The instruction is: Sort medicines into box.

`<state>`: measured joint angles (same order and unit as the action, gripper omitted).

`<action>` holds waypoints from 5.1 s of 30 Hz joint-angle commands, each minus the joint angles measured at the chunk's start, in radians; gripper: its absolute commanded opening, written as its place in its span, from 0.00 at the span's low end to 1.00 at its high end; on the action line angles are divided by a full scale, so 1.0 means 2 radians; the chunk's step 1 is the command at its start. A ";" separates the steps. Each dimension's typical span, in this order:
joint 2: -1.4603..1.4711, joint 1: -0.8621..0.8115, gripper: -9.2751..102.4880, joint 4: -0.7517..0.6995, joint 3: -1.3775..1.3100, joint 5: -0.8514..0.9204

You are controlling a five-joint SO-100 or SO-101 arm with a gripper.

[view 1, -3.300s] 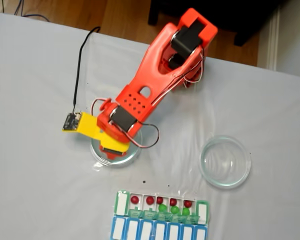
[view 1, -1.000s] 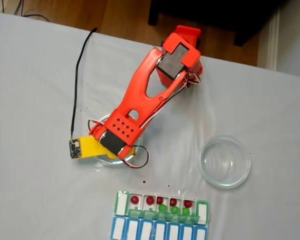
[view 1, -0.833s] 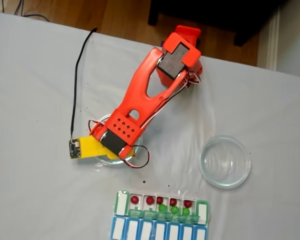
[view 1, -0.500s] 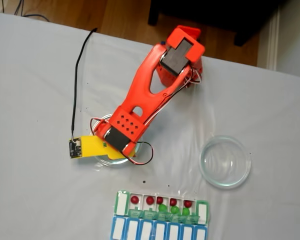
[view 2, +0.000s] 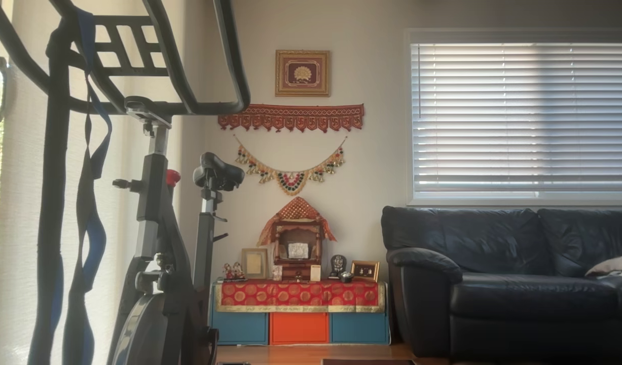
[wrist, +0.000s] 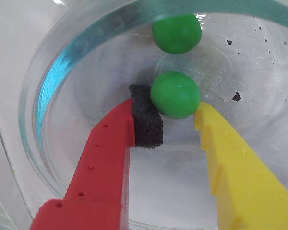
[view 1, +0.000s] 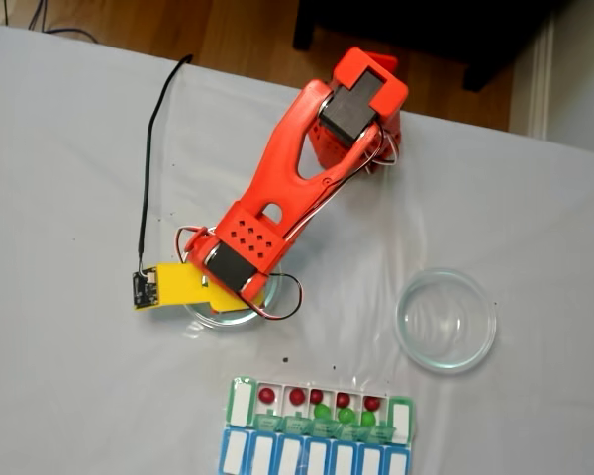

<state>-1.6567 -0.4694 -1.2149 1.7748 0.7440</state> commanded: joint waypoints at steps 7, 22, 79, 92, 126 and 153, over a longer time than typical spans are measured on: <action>-0.035 -0.010 0.23 -0.029 -0.015 0.004; -0.047 -0.015 0.27 -0.029 -0.015 0.016; -0.072 -0.039 0.28 0.030 0.010 0.057; -0.081 -0.039 0.27 0.044 0.028 0.061; -0.088 -0.038 0.09 0.046 0.043 0.067; -0.140 0.036 0.09 -0.151 -0.198 -0.076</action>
<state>-1.8546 -0.4571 -1.4619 1.5417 0.6504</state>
